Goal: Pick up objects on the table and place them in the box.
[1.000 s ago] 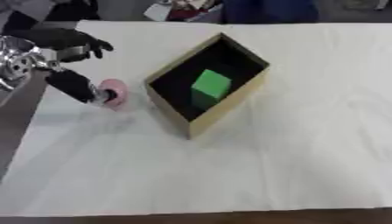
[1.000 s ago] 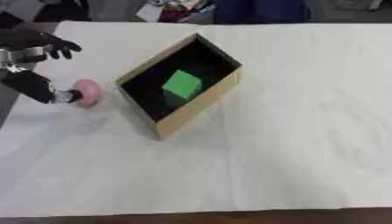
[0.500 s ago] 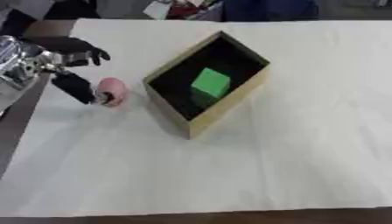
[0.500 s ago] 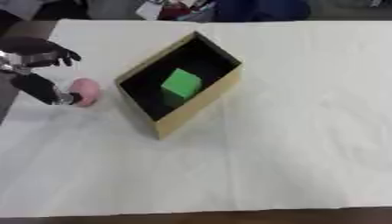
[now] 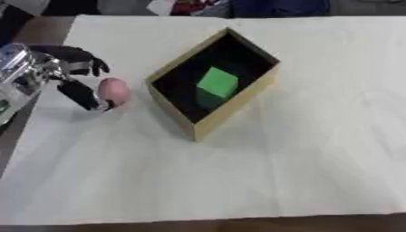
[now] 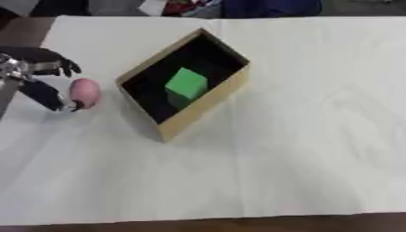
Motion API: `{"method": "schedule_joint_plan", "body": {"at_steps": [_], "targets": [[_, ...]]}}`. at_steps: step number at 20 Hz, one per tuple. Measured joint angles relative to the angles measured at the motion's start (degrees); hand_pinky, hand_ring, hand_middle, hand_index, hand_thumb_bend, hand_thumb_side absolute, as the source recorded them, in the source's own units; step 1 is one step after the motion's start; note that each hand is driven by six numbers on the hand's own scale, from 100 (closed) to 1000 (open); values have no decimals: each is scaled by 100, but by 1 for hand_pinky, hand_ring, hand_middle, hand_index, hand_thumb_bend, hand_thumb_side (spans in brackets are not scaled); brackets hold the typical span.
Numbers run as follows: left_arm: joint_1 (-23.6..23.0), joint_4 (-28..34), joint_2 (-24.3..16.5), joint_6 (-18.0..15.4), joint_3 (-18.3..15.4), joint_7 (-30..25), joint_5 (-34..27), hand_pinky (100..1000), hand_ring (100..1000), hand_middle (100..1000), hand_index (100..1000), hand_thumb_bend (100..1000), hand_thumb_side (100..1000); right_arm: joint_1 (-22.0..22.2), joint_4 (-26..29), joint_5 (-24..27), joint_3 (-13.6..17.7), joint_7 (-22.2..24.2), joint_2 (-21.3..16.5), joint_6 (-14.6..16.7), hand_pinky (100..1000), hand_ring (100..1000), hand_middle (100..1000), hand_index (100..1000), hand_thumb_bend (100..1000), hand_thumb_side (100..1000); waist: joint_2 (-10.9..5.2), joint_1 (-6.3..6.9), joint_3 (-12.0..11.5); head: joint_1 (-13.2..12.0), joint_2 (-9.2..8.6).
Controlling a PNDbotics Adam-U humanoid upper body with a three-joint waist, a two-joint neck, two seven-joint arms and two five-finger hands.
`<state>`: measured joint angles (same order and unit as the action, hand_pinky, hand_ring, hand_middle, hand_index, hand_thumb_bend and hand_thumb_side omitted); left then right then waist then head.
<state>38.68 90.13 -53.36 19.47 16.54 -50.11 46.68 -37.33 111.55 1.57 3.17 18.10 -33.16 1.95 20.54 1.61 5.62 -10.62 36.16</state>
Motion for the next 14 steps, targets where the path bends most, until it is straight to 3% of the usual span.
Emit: {"method": "schedule_joint_plan", "body": {"at_steps": [14], "targets": [[171,-432,228,-17,28,-17,450,798,807,760,884,349,516,5,0,-25,36,60,11,3,966,984,636,870,100,775,46,-2,37,-39,-53]]}}
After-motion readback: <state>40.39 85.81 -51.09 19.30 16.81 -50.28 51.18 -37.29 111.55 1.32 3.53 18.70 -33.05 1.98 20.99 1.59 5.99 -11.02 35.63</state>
